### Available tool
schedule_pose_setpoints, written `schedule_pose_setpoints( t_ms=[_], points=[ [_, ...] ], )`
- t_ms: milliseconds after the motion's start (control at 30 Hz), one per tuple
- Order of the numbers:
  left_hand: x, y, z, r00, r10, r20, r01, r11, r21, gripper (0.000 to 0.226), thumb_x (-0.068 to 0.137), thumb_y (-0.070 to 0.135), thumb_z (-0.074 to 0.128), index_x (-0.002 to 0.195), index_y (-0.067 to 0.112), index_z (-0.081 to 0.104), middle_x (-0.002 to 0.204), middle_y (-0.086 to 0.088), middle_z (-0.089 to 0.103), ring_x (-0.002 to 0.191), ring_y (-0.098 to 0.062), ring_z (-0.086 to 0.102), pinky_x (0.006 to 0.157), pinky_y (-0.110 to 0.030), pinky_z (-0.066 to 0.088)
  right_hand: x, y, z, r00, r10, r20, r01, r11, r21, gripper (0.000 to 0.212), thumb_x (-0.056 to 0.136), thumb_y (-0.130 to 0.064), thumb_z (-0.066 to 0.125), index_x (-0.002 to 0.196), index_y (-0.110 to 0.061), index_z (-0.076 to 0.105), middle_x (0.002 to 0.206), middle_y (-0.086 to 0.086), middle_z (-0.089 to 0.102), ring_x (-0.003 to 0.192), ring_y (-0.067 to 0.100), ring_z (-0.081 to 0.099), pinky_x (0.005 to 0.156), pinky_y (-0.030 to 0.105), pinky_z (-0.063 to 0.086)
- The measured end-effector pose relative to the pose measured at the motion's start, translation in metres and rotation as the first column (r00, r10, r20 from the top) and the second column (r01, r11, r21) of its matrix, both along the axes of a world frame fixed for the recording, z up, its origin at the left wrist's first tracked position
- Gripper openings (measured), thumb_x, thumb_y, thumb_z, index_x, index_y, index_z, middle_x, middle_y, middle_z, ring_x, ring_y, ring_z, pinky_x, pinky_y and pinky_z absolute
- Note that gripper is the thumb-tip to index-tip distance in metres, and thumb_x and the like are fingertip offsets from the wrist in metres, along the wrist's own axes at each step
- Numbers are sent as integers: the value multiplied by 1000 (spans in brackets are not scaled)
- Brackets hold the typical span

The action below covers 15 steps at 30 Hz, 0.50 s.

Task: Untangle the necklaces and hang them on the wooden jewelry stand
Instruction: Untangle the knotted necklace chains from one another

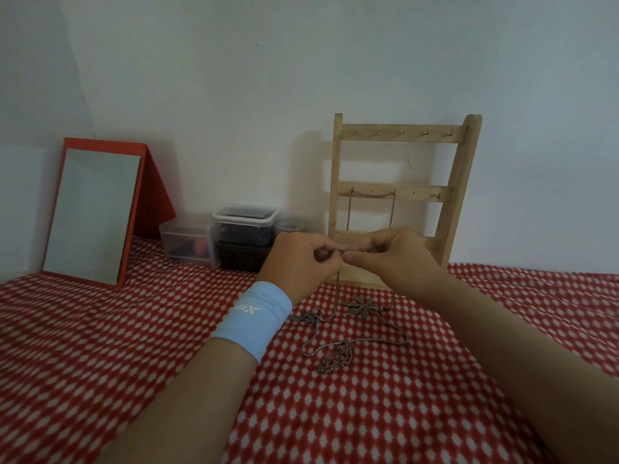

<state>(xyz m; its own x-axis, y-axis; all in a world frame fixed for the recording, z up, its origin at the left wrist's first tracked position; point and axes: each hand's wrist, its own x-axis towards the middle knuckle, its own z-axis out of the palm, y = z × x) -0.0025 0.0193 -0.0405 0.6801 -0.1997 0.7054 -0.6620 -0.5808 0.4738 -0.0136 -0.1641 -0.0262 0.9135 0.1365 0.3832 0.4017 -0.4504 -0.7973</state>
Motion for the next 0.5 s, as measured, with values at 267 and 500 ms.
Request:
schedule_pose_setpoints(
  t_ms=[267,500],
  points=[
    [2,3,1,1000,2,-1,-2,999,39,16,82,13,71,95,17,79,80,7,73,68,10,58,73,-2,47,-2,-3,-2,999,48,6,-48,998,-39,4,88,-24,78,85,-22,80,59,-5,66,53,8,48,54,17,47],
    [-2,-6,10,852,-257,-456,131,948,-290,13,89,14,62,82,16,71,82,0,75,80,-11,70,82,-27,55,5,-8,0,997,-22,79,26,999,-39,8,91,-29,74,88,-23,78,75,1,73,56,4,53,58,26,49]
  ],
)
